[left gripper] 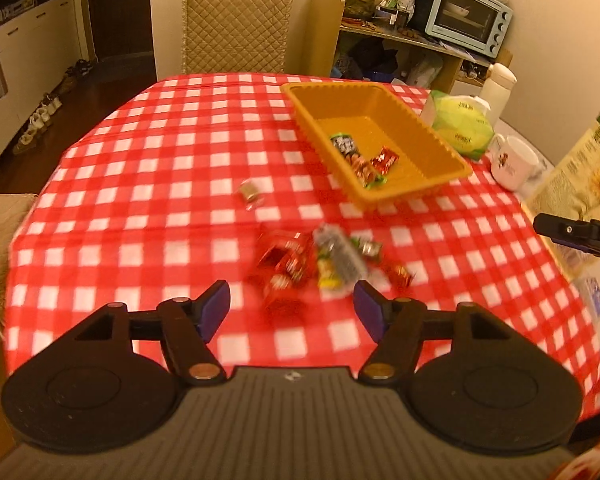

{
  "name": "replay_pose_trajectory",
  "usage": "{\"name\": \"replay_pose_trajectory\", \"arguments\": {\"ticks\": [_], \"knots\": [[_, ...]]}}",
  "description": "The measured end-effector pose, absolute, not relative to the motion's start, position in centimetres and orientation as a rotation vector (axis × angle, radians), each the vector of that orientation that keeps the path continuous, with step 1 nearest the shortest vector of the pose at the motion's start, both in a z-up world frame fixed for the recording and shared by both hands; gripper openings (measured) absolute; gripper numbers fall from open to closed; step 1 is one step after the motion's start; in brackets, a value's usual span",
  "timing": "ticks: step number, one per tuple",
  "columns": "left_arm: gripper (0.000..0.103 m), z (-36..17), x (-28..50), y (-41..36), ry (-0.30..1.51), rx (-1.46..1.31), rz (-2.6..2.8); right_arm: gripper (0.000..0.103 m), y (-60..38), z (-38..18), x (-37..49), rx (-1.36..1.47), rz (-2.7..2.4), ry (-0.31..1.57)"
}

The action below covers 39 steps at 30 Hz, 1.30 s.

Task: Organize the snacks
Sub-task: 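Withdraw both grippers from the tray back toward the remaining snack pile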

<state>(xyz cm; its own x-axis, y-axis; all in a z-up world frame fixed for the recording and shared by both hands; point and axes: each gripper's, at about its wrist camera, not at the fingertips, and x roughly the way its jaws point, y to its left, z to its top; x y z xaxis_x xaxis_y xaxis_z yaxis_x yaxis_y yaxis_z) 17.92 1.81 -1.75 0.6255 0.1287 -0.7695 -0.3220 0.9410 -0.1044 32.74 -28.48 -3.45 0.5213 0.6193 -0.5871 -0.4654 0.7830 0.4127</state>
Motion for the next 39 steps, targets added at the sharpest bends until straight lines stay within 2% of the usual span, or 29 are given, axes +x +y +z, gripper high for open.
{"name": "replay_pose_trajectory", "arguments": {"ticks": [20, 39], "knots": [[0.066, -3.1, 4.4, 3.2, 0.896, -0.213, 0.184, 0.075, -27.1, -4.3, 16.8, 0.175, 0.583, 0.875], [0.066, -4.1, -0.3, 4.9, 0.914, -0.212, 0.132, 0.075, -24.5, -5.7, 10.1, 0.099, 0.529, 0.924]]}}
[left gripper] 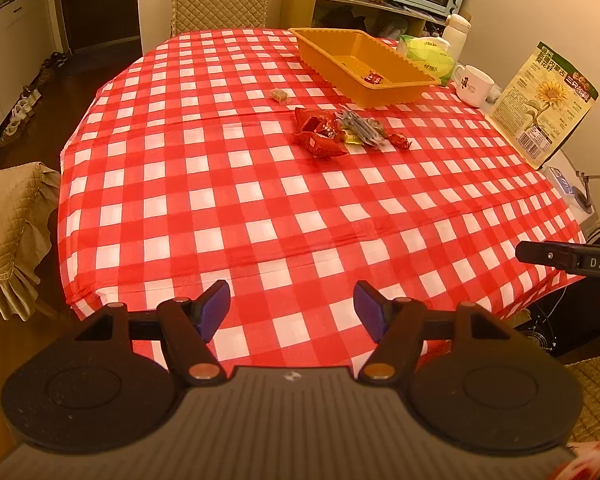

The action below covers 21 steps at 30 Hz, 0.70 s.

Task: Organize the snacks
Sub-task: 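Withdraw both grippers from the tray back toward the remaining snack pile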

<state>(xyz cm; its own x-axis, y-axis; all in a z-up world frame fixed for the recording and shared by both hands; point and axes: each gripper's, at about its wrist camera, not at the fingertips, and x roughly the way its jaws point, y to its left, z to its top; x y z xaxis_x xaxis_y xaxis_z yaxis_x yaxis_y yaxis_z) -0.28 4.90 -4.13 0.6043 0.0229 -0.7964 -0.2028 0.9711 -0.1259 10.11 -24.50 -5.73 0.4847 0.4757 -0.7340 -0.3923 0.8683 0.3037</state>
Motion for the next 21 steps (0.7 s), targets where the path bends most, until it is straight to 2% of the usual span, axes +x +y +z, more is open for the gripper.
{"name": "replay_pose_trajectory", "arguments": {"ticks": [11, 21], "knots": [[0.066, -4.0, -0.2, 4.9, 0.908, -0.214, 0.139, 0.075, -23.9, -5.8, 10.5, 0.062, 0.543, 0.922], [0.066, -3.6, 3.7, 5.0, 0.899, -0.233, 0.222, 0.075, -23.0, -6.5, 16.4, -0.034, 0.651, 0.862]]}}
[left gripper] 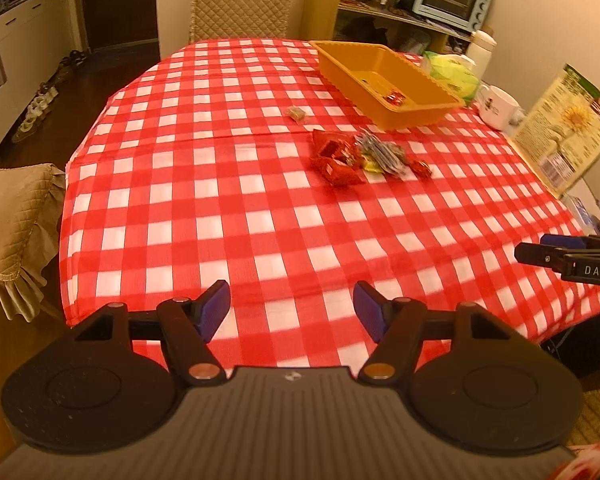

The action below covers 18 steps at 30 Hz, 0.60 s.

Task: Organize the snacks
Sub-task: 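Withdraw both grippers from the tray back toward the remaining snack pile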

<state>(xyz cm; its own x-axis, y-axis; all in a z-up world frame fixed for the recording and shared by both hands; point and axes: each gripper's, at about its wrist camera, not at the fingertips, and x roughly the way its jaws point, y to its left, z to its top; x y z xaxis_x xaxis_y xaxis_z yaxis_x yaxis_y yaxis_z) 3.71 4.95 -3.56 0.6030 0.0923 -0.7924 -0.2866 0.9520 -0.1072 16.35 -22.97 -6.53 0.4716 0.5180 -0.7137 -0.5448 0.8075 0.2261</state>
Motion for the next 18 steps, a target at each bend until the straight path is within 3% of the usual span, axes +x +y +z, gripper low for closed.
{"name": "replay_pose_trajectory", "arguments": {"ticks": [4, 18], "knots": [[0.066, -3.8, 5.7, 5.1, 0.897, -0.248, 0.267, 0.073, -22.5, -7.0, 19.5, -0.100, 0.712, 0.819], [0.065, -5.7, 10.5, 4.9, 0.920, -0.290, 0.379, 0.042, -18.3, -10.6, 29.9, -0.274, 0.897, 0.791]]}}
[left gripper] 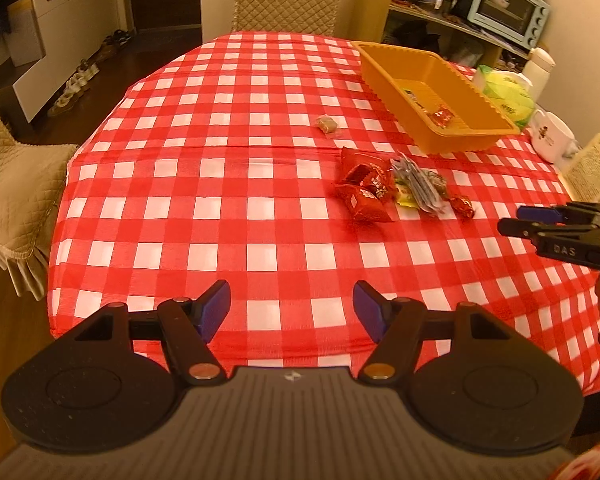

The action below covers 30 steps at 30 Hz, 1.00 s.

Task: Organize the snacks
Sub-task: 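Withdraw both grippers from the tray back toward the remaining snack pile, then grasp a red candy packet with the right gripper while the left grasps a clear packet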

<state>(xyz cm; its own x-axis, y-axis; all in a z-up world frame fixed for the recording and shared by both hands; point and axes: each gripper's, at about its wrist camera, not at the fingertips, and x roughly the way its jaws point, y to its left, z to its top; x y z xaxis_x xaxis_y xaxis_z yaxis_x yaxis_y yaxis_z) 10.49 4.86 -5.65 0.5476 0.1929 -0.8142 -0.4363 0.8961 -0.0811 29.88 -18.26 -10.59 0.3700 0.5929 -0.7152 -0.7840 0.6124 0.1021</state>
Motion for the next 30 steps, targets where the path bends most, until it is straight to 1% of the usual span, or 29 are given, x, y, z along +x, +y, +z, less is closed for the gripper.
{"name": "replay_pose_trajectory", "arguments": {"ticks": [2, 7, 18, 19, 21, 22, 30], "knots": [[0.065, -5.9, 10.9, 5.0, 0.925, -0.291, 0.390, 0.040, -17.5, -11.1, 31.0, -0.287, 0.920, 0.791], [0.065, -6.4, 11.8, 5.1, 0.934, -0.299, 0.413, 0.038, -15.7, -12.4, 33.3, -0.336, 0.966, 0.792], [0.064, -7.0, 15.1, 4.4, 0.942, -0.288, 0.408, 0.035, -13.8, -14.6, 35.5, -0.393, 1.042, 0.825], [0.064, -7.0, 15.6, 4.2, 0.942, -0.285, 0.401, 0.033, -13.7, -14.7, 35.6, -0.395, 1.048, 0.826], [0.063, -7.1, 16.5, 3.8, 0.941, -0.278, 0.386, 0.025, -13.7, -14.9, 35.7, -0.397, 1.063, 0.831], [0.062, -7.1, 17.0, 3.6, 0.942, -0.276, 0.378, 0.023, -13.7, -14.9, 35.7, -0.396, 1.069, 0.835], [0.058, -7.4, 21.4, 1.3, 0.937, -0.229, 0.285, 0.022, -15.5, -14.1, 36.3, -0.314, 1.062, 0.835]]}}
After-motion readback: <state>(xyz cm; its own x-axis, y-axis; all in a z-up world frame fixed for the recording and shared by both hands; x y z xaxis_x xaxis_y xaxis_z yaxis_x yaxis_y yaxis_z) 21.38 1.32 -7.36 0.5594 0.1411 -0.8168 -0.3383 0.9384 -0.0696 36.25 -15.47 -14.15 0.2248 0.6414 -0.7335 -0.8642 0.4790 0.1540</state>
